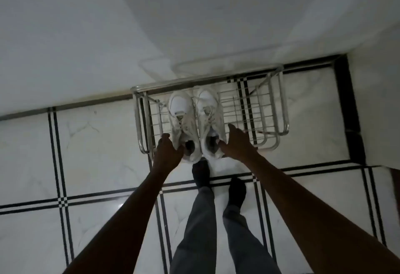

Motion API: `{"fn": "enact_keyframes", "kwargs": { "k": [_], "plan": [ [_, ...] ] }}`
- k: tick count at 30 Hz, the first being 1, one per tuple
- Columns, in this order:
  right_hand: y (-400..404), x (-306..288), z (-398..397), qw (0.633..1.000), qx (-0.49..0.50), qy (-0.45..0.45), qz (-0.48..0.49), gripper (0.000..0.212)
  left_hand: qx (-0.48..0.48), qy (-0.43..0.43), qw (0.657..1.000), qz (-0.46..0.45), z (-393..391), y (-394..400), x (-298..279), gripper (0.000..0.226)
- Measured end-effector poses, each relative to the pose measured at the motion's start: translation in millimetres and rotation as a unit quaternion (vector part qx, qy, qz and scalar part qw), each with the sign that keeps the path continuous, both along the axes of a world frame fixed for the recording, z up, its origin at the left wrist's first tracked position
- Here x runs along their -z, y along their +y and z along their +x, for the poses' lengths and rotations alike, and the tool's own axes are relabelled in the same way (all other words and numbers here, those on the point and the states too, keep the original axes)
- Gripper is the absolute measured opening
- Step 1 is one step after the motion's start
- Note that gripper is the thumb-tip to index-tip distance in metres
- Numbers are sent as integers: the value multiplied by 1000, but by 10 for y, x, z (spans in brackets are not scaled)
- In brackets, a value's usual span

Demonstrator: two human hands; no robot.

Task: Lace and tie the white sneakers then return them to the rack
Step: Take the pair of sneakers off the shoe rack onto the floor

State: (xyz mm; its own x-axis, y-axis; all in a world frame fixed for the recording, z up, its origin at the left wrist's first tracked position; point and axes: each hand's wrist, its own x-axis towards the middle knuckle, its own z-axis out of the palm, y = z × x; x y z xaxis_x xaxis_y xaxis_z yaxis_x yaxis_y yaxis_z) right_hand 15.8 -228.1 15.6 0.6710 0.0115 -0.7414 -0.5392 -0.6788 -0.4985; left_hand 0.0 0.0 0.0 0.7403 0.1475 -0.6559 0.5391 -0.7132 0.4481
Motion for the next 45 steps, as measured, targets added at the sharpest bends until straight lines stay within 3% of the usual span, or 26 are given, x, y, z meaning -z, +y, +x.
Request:
{"fn": "enact_keyframes", "kwargs": {
  "k": [3, 11, 17, 21, 26, 33, 40, 45],
  "plan": [
    [79, 266, -32, 999, 34, -3, 27, 66, -64, 24, 997, -29, -52, -13, 159, 54],
    [136, 628, -58, 997, 42, -56, 26, 66, -57, 28, 997, -52, -30, 73, 332, 49],
    [101, 665, -160, 993, 37, -105, 47, 49, -52, -21, 997, -47, -137, 52, 352, 50],
    [80, 569, -362, 986, 33, -152, 60, 49, -40, -67, 996, -48, -369, 54, 361, 54],
    [-7, 490, -797, 978, 36, -201, 50, 53, -78, -91, 991, -56, -904, 29, 490, 73],
    [-352, 425, -1977, 968, 40, -238, 62, 61, -82, -154, 983, -55, -2084, -436, 233, 62],
    [-532, 770, -3178, 977, 27, -199, 69, 45, -120, -115, 982, -90, -3310, -593, 531, 57],
    [-519, 1425, -3646, 984, 14, -158, 80, 43, -150, -54, 983, -95, -3801, -571, 1180, 58]
  ]
}}
